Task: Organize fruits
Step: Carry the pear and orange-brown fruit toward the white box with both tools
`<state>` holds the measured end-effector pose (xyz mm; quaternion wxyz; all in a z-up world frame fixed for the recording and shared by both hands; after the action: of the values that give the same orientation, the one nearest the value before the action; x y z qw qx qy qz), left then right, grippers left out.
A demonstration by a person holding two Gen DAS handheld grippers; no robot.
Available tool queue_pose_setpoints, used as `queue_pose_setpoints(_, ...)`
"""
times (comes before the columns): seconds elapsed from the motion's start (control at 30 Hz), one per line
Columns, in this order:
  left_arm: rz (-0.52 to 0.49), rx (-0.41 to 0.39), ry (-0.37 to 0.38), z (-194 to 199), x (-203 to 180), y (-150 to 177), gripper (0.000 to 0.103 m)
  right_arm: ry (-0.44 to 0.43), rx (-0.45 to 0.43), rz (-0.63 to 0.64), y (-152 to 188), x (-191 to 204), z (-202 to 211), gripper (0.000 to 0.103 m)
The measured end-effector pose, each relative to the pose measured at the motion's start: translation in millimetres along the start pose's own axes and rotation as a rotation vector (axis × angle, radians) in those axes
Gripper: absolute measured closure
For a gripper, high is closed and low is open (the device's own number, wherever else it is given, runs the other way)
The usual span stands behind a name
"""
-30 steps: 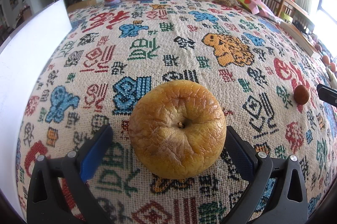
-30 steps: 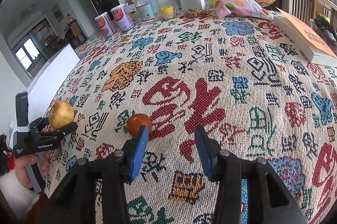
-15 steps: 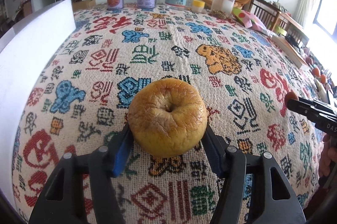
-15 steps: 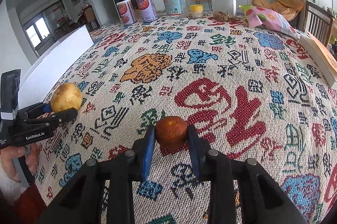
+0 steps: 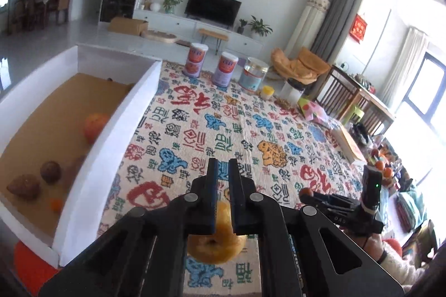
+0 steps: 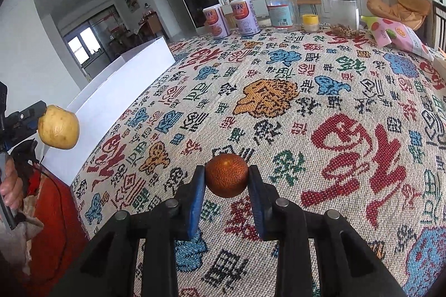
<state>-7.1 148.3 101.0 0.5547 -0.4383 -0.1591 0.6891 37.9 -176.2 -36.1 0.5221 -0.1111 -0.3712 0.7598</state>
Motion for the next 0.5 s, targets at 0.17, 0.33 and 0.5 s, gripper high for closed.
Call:
queue_pose_setpoints(0.17,0.015,-0.035,-0.139,4.5,44.4,-31.6,0.095,-0.107,0.040,0.091,-32.7,63.1,-26.2,0.072)
queue_pose_setpoints(0.33,-0.095,-0.184,-0.167,-33.1,37.7,63.1,0.010,-0.170,0.057,0.041,-51.8,96.6,-60.8,0.072)
queue_pose_setpoints(0.5,-0.073,-0.125,-0.280,-109.1,59.2,71.6,0.017,-0.104,0.045,0.047,-41.5,96.1,-49.0,0.072)
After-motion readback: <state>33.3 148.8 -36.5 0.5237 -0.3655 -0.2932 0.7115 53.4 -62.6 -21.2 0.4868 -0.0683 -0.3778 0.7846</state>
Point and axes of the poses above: each gripper's, at about its wrist camera, not at the fingertips, and z roughly against the way its jaws point, x to its left, y to its underside, the point moved 1 cm from there along -z, roughly the way its jaws point, and after that the axes turned 7 degrees about z, right-handed, at the moved point
